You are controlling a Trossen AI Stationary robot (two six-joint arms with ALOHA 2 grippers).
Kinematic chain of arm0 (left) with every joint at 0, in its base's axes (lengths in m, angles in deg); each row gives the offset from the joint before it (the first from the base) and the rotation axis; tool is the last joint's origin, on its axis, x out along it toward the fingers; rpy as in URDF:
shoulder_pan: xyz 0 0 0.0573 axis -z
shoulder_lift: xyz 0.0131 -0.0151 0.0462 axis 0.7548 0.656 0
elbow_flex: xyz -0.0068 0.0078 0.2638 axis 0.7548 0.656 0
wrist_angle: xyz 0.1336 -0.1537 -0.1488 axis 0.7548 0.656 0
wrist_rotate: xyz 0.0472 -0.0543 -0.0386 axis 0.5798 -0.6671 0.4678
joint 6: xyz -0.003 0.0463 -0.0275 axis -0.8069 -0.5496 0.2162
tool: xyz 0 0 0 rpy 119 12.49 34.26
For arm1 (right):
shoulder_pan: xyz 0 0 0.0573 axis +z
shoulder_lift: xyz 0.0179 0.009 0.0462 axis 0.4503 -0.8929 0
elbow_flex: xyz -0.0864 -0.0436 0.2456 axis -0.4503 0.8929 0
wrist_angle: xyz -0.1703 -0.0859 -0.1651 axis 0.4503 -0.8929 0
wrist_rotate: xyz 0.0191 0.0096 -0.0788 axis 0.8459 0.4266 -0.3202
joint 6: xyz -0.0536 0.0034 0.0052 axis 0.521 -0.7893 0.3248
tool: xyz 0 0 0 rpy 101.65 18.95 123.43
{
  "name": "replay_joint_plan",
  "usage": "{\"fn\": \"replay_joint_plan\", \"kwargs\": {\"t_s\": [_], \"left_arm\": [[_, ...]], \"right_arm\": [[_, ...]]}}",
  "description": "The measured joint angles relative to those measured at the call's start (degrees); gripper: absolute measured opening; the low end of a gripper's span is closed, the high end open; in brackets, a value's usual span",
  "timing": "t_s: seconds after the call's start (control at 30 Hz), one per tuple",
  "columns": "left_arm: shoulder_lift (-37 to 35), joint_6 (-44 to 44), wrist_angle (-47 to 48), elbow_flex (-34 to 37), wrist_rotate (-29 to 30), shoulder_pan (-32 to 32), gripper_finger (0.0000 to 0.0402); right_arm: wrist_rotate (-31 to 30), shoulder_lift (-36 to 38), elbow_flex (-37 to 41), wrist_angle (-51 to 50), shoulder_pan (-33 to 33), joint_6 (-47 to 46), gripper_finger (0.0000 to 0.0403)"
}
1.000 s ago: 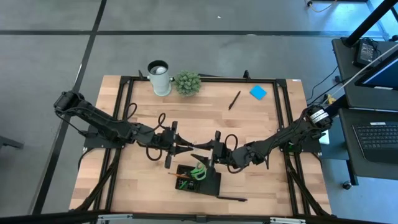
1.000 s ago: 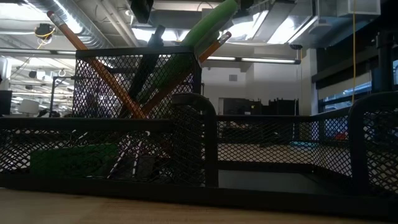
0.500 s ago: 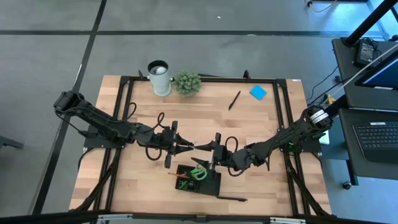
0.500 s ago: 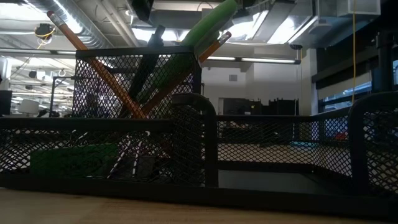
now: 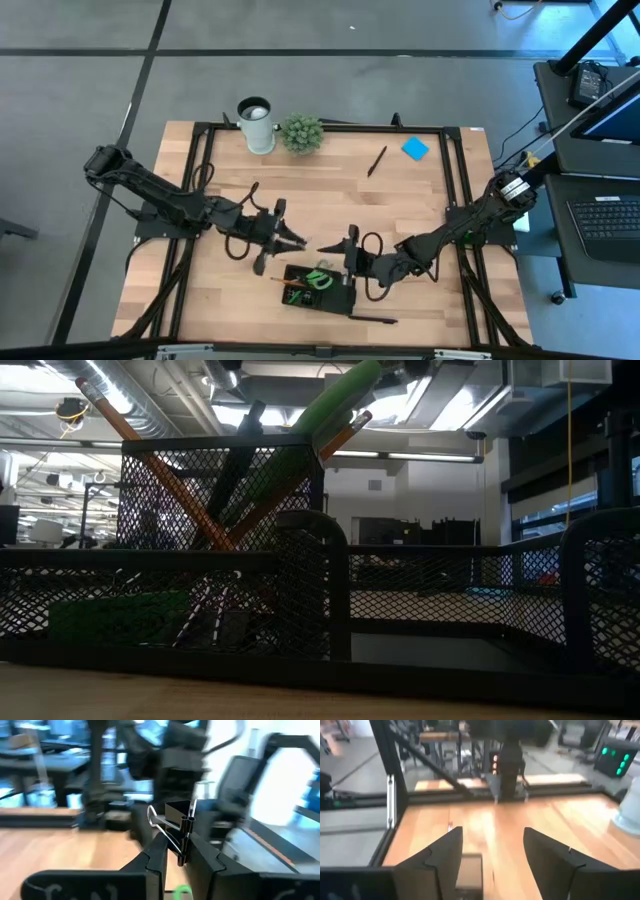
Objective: Pick and place office supplies into organizer
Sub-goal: Put the black binder clip into the black desk organizer
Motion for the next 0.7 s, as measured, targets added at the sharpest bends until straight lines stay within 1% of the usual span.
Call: {"fn": "replay_joint_plan", "kwargs": {"t_s": [0.1, 0.23, 0.33, 0.43, 0.57, 0.7], "left_arm": [[-0.5, -1.8, 0.5, 0.0, -2.8, 2.0, 0.0047], [-0.5, -3.7, 2.5, 0.0, -3.0, 6.3, 0.0047], [-0.4, -3.8, 6.6, 0.0, -0.6, 9.5, 0.0047], [-0.4, -3.8, 9.5, 0.0, 2.6, 13.1, 0.0047], [0.4, -2.2, 11.2, 0.1, 6.8, 18.1, 0.0047], [0.7, 2.1, 12.6, 0.1, 12.3, 23.4, 0.0047]], "right_arm": [[-0.1, 0.1, 0.0, -5.0, 1.0, -3.5, 0.0211], [-0.1, 0.1, 0.0, -12.0, 1.7, -10.0, 0.0211], [-0.1, 0.1, 0.0, -16.8, 1.6, -15.5, 0.0211], [-0.2, 0.1, 0.0, -19.1, 1.6, -19.2, 0.0211], [-0.1, 0.2, 0.0, -19.7, 1.6, -21.4, 0.0211], [-0.2, 0.2, 0.0, -19.7, 1.6, -22.6, 0.0211]]}}
